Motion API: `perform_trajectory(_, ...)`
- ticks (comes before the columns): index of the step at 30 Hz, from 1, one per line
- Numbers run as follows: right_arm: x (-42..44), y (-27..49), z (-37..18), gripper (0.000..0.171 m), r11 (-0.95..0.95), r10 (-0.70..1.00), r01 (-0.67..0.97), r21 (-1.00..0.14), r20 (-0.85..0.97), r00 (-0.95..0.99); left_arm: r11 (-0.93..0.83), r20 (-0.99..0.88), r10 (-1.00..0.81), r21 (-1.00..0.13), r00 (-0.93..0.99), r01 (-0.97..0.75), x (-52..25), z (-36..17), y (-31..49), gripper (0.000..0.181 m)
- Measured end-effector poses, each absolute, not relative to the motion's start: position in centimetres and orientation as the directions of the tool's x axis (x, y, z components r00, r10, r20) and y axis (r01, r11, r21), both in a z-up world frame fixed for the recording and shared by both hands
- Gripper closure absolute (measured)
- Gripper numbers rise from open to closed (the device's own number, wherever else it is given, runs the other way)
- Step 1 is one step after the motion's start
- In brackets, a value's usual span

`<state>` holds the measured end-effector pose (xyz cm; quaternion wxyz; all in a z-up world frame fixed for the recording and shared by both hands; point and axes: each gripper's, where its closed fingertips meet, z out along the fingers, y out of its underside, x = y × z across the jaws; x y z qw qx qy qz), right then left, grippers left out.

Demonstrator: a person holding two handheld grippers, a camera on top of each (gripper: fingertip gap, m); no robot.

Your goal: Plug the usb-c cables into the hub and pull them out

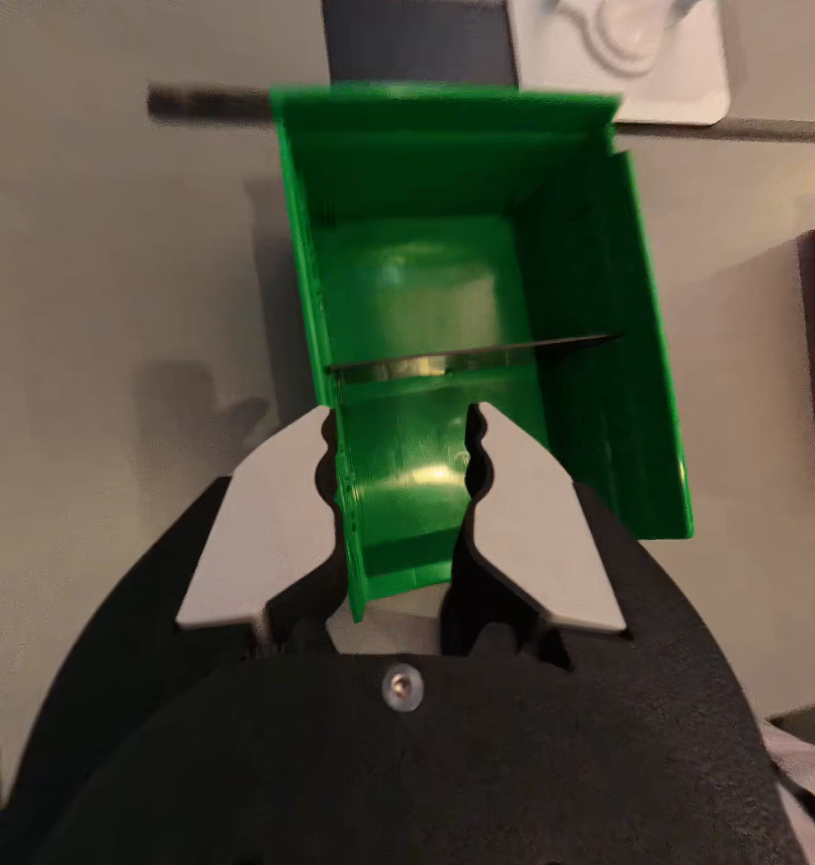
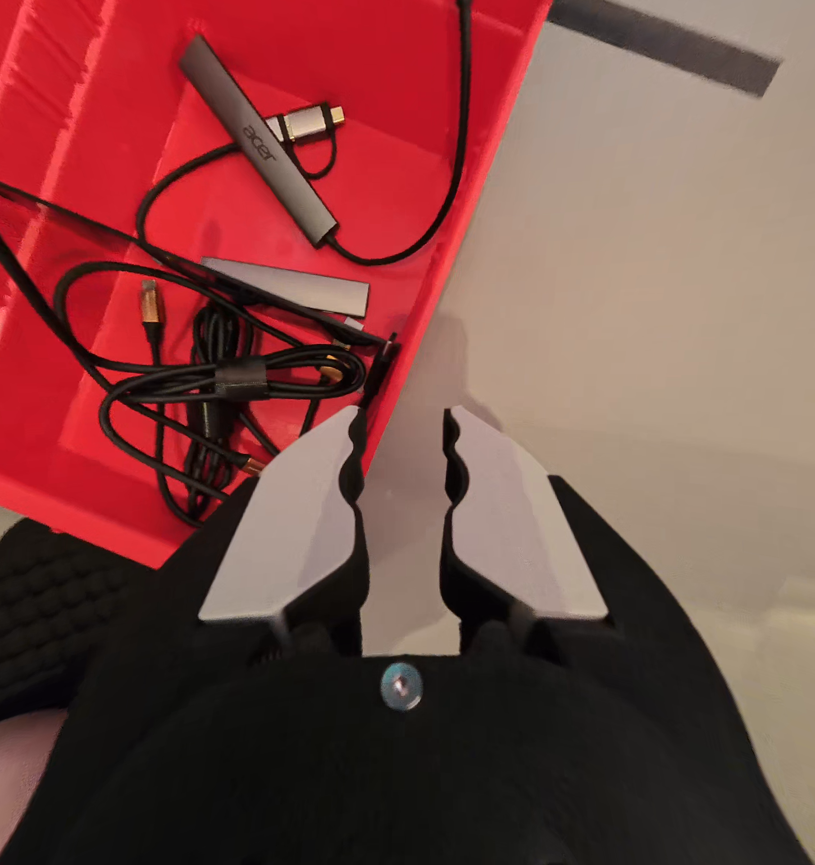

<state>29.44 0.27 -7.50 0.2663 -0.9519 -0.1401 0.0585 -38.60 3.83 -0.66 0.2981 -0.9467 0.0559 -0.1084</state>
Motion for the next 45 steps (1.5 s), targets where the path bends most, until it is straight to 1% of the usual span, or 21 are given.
perform_trajectory(1,29.5,0.2,-7.5,0.137,-0.827,0.280,0.211,-0.521,-0.057,0.958,-0.840,0.215,-0.148,-0.542,0.965,-0.008,-39.0,-1.6,3.8,0.131)
perform_trajectory(3,29.3,-0.3,-7.7,0.137,-0.853,0.244,0.159,-0.497,-0.111,0.963,-0.856,0.265,-0.128,-0.516,0.956,0.028,-39.5,-2.8,4.2,0.130)
perform_trajectory(5,28.8,-0.8,-7.6,0.136,-0.878,0.210,0.107,-0.467,-0.174,0.962,-0.885,0.260,-0.081,-0.464,0.962,0.050,-40.3,-4.1,4.2,0.126)
perform_trajectory(8,28.6,-0.5,-6.8,0.137,-0.879,0.148,0.017,-0.476,-0.240,0.959,-0.930,0.269,-0.055,-0.364,0.961,0.049,-40.5,-6.3,3.6,0.125)
perform_trajectory(10,28.1,-0.3,-6.4,0.137,-0.878,0.140,-0.010,-0.479,-0.278,0.950,-0.953,0.306,-0.049,-0.298,0.951,0.047,-40.0,-7.5,3.2,0.128)
perform_trajectory(12,27.8,-0.5,-6.9,0.137,-0.893,0.141,-0.002,-0.451,-0.283,0.949,-0.966,0.333,-0.029,-0.252,0.942,0.060,-39.9,-8.4,3.1,0.129)
perform_trajectory(15,27.9,-1.1,-9.1,0.138,-0.940,0.119,0.022,-0.339,-0.268,0.956,-0.976,0.336,-0.006,-0.206,0.942,0.068,-40.0,-9.5,3.2,0.135)
perform_trajectory(16,28.0,-1.3,-9.8,0.144,-0.955,0.103,0.019,-0.297,-0.271,0.957,-0.979,0.342,-0.003,-0.192,0.940,0.066,-39.9,-9.8,3.1,0.138)
perform_trajectory(17,27.7,-1.5,-10.2,0.155,-0.966,0.094,0.015,-0.259,-0.298,0.950,-0.983,0.349,-0.003,-0.175,0.937,0.062,-39.7,-10.1,3.1,0.144)
perform_trajectory(18,27.4,-1.5,-10.4,0.157,-0.971,0.087,0.007,-0.241,-0.323,0.942,-0.986,0.346,-0.001,-0.156,0.938,0.057,-39.7,-10.5,3.0,0.146)
perform_trajectory(21,27.5,-1.6,-10.5,0.160,-0.969,0.135,0.073,-0.238,-0.256,0.957,-0.996,0.304,-0.007,-0.091,0.953,0.022,-40.0,-12.1,2.7,0.161)
perform_trajectory(24,27.1,-1.7,-10.5,0.162,-0.976,0.141,0.100,-0.196,-0.206,0.968,-0.997,0.272,-0.059,-0.053,0.960,-0.046,-39.3,-12.5,2.3,0.166)
perform_trajectory(27,25.9,-1.2,-10.5,0.162,-0.975,0.172,0.143,-0.169,-0.168,0.971,-0.989,0.242,-0.138,0.015,0.960,-0.146,-37.5,-12.8,1.7,0.169)
perform_trajectory(28,25.3,-1.0,-10.5,0.163,-0.974,0.184,0.158,-0.163,-0.166,0.969,-0.983,0.240,-0.168,0.033,0.956,-0.181,-36.7,-12.9,1.7,0.165)
perform_trajectory(32,22.4,0.2,-10.4,0.163,-0.972,0.212,0.189,-0.143,-0.167,0.963,-0.967,0.245,-0.236,0.042,0.940,-0.253,-33.7,-13.1,2.5,0.164)
perform_trajectory(35,20.2,0.5,-10.3,0.162,-0.970,0.230,0.212,-0.120,-0.163,0.959,-0.945,0.246,-0.293,0.074,0.924,-0.320,-31.9,-13.3,2.1,0.163)
perform_trajectory(38,17.8,0.2,-10.3,0.156,-0.957,0.287,0.275,-0.089,-0.177,0.941,-0.926,0.243,-0.327,0.110,0.913,-0.361,-30.8,-13.5,1.4,0.162)
perform_trajectory(42,16.6,0.6,-10.2,0.149,-0.931,0.363,0.354,-0.086,-0.141,0.921,-0.931,0.311,-0.322,0.070,0.894,-0.359,-30.2,-13.1,1.4,0.161)
perform_trajectory(45,16.7,1.3,-10.2,0.148,-0.924,0.376,0.364,-0.115,-0.105,0.921,-0.943,0.333,-0.314,-0.002,0.889,-0.333,-30.6,-11.9,1.7,0.156)
